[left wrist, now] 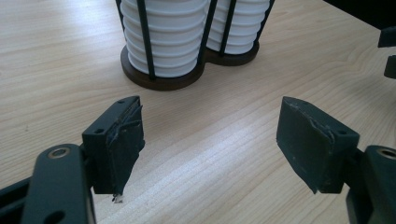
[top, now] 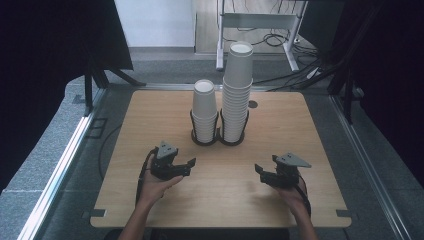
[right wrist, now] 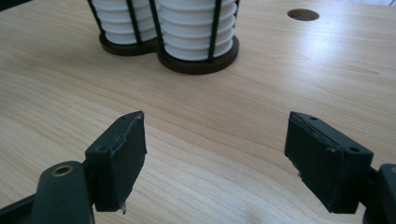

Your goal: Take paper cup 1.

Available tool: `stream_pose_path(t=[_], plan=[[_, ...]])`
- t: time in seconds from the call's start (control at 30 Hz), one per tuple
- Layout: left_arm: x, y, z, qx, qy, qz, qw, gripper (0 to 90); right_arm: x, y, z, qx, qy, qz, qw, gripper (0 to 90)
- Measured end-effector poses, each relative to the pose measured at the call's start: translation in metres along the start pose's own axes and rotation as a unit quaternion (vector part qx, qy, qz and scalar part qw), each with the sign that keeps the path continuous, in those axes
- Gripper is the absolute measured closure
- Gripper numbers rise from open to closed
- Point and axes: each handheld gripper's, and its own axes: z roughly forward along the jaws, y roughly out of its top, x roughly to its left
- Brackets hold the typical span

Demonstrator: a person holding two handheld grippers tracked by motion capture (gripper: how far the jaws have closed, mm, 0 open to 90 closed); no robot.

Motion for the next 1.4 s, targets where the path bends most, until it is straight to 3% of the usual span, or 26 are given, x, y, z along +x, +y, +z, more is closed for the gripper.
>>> stream_pose_path(t=[0.07, 0.2, 0.27, 0.43, 0.53, 0.67, 0.8, 1.0, 1.13, 1.4], plan=[[-0.004, 0.002, -0.003, 0.006, 0.012, 0.012, 0.9998, 23.5, 0.003, 0.001, 0.0, 0.0, 0.005, -0.004, 1.0, 20.9], [-0.005, 0.004, -0.005, 0.011, 0.013, 0.007, 0.9998, 27.0, 0.006, 0.001, 0.001, -0.001, 0.005, -0.017, 0.9999, 20.7], [-0.003, 0.003, -0.003, 0.017, 0.015, 0.004, 0.9997, 28.7, 0.01, 0.001, 0.002, -0.003, 0.016, -0.037, 0.9992, 20.7], [-0.003, 0.002, 0.0, 0.027, 0.026, 0.002, 0.9993, 28.7, 0.013, 0.002, 0.006, -0.005, 0.023, -0.037, 0.9991, 20.7], [-0.002, 0.002, -0.001, 0.008, 0.015, -0.001, 0.9999, 30.0, 0.015, 0.003, 0.007, -0.007, 0.027, -0.039, 0.9989, 21.0], [-0.001, 0.003, -0.005, -0.014, 0.002, 0.015, 0.9998, 29.8, 0.015, 0.004, 0.006, -0.012, 0.027, -0.031, 0.9991, 23.0], [0.002, 0.003, -0.01, -0.014, 0.002, 0.03, 0.9994, 29.5, 0.019, 0.007, 0.007, -0.02, 0.021, -0.037, 0.9989, 24.7], [0.002, 0.001, -0.001, 0.012, -0.019, 0.034, 0.9992, 28.5, 0.024, 0.016, 0.012, -0.035, 0.032, -0.036, 0.9982, 28.7], [0.004, 0.002, 0.001, 0.016, -0.032, 0.033, 0.9988, 28.3, 0.026, 0.021, 0.015, -0.041, 0.05, -0.029, 0.9974, 33.3], [0.015, 0.002, -0.009, 0.01, -0.036, 0.024, 0.999, 28.0, 0.037, 0.031, 0.022, -0.054, 0.063, -0.055, 0.995, 46.5]])
